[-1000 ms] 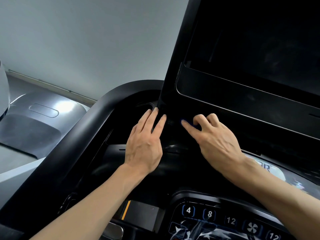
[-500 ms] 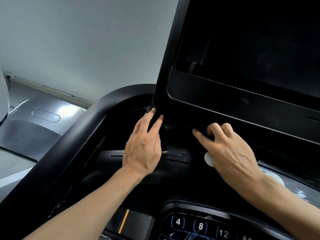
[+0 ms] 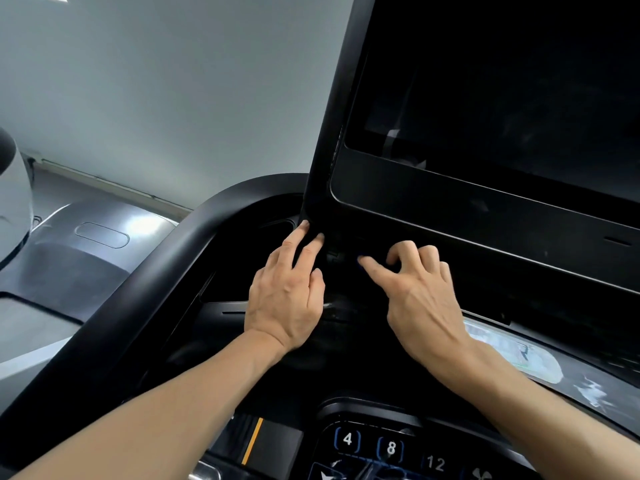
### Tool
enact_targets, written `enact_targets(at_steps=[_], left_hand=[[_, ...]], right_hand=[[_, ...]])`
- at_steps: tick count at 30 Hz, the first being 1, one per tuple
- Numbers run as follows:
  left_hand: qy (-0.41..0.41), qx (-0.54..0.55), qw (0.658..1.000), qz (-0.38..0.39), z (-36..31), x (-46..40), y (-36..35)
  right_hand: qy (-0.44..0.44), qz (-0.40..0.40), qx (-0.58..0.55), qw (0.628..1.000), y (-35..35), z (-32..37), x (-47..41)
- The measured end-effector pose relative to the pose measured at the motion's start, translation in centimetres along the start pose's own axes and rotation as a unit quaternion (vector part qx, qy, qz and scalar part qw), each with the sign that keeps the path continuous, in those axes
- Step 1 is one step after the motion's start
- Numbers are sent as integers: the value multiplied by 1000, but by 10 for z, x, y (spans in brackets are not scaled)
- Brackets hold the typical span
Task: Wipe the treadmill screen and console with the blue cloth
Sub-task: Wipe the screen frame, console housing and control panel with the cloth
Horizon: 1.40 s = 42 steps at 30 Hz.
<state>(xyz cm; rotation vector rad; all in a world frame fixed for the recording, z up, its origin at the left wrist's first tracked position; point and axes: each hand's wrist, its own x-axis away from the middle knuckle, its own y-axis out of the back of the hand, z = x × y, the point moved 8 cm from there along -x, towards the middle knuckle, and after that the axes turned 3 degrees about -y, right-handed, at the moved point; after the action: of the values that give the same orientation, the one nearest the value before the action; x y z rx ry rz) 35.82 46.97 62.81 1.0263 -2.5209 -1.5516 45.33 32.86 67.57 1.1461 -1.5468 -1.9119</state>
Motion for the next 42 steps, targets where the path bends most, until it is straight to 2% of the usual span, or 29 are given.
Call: enact_targets(at_steps=[8,13,17,21,25,29,35,38,42], left_hand=[[-4,-5,1000,7,0,0,-3],[-4,-6,1000,2,1,-1,-2],[-3,-6,1000,4,1,0,-2],[-7,-1,1000,3,0,-1,-1],[1,-5,1000,5,0,-2,-1],[1,-3,1000,14,-1,-2,-1],[-27,-19,999,-4,-5,-1,3],[-75,-52,996,-14,-15,0,6],[-178,-71,981,15,-33,2,5]], right_hand=[[-21,-5,15,1000,2,-2,6],[66,-3,55,996,-4,24,-12],[87,-2,98,991,-6,18,-7],[130,-79,83,985,13,6,2],[189,-130,56,972,16,37,-18],[182,-92,75,976,2,39,-23],[102,-19,56,993,13,-36,12],[75,9,-2,997,11,-45,12],[138,18,-58,989,4,-14,-2]])
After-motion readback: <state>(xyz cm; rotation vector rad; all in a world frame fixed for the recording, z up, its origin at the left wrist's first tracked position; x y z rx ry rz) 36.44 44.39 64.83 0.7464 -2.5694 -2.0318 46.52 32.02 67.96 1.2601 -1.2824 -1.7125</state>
